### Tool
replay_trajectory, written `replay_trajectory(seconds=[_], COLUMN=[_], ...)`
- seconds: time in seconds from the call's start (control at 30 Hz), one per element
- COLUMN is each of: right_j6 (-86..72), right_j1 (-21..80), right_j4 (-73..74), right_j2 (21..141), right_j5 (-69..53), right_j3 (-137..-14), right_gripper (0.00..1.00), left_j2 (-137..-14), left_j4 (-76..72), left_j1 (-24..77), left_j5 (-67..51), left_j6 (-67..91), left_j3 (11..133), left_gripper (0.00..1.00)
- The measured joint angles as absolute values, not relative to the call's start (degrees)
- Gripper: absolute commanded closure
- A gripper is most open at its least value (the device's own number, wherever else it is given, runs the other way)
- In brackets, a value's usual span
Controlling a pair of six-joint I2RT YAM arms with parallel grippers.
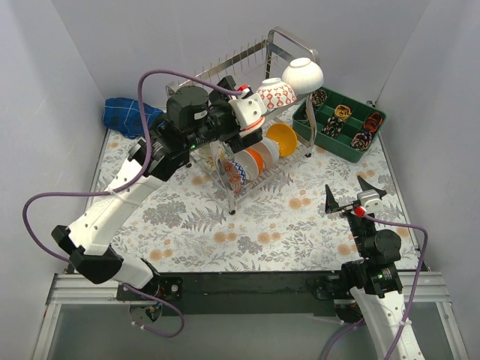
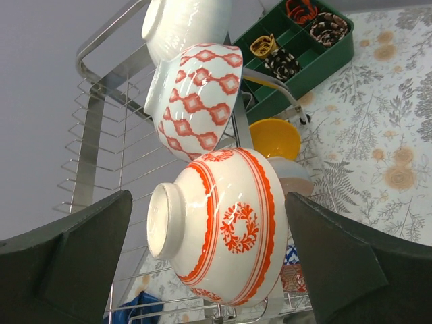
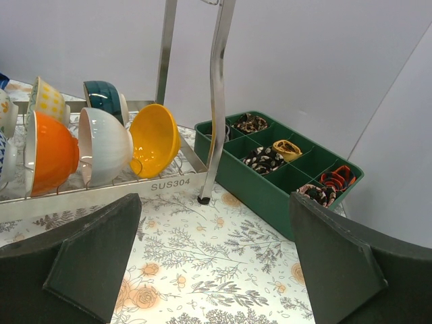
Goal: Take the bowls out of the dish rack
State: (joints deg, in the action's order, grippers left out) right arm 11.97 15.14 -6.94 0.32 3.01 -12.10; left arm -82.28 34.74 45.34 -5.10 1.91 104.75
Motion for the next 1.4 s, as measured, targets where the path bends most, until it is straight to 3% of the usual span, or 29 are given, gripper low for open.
replay_trajectory(seconds=[1.07, 1.4], right_j6=[12.0, 12.0], right_j1=[15.1, 15.1], right_j4=[-6.4, -6.2], right_j2=[0.3, 0.3], right_j5=[3.0, 3.0], right_j3=[-12.1, -11.4], right_gripper=[0.02, 0.02], left_j2=[-85.7, -84.9], left_j4=[37.4, 37.2], left_j1=[45.5, 45.5], left_j5=[-1.2, -2.0], left_j6=[4.1, 5.4], left_j3=[104.6, 104.5], left_gripper=[0.02, 0.16])
